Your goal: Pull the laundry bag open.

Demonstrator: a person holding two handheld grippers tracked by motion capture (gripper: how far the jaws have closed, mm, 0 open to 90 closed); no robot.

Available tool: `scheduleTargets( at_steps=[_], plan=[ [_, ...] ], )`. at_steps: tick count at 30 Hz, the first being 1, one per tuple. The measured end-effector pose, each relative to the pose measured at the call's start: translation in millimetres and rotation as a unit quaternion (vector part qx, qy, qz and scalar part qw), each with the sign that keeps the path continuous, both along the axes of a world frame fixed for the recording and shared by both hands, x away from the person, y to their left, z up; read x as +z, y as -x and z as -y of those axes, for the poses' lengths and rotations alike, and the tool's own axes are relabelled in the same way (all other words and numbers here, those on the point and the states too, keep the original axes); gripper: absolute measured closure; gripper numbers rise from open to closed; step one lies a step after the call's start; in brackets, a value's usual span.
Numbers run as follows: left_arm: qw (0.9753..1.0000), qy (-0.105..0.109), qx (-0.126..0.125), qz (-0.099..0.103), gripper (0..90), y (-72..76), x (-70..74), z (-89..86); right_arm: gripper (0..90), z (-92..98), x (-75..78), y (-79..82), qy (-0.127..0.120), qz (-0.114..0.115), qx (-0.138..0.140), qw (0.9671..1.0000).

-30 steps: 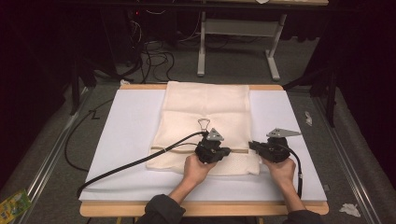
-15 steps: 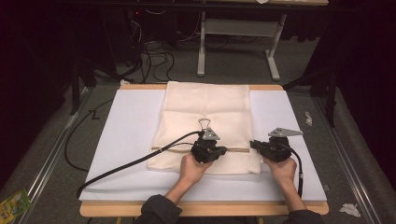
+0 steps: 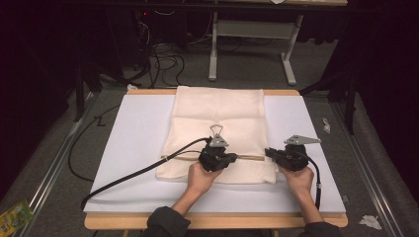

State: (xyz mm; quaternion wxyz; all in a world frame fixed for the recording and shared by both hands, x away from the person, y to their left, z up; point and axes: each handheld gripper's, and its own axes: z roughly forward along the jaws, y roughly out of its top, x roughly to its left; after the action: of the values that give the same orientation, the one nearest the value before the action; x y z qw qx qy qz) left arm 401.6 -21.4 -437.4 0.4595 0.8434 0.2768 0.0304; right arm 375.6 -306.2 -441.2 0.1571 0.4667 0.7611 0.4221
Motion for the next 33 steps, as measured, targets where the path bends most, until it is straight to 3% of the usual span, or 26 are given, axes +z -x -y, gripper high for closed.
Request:
scheduleTargets(
  at_steps=[19, 25, 33],
  plan=[
    [1.0, 0.006, -0.002, -0.003, 87.0, -0.2, 0.2, -5.5, 87.7, 1.2, -1.1, -0.7, -0.001, -0.003, 0.001, 1.0],
    [0.9998, 0.016, 0.007, -0.008, 87.1, -2.0, 0.1, -14.5, 87.7, 2.3, -1.9, -1.1, -0.002, 0.001, -0.001, 1.0],
    [0.9999, 0.012, 0.011, 0.0, 87.0, -1.6, 1.1, -18.9, 87.7, 0.9, -1.8, -0.9, 0.007, 0.002, -0.004, 1.0]
  ],
)
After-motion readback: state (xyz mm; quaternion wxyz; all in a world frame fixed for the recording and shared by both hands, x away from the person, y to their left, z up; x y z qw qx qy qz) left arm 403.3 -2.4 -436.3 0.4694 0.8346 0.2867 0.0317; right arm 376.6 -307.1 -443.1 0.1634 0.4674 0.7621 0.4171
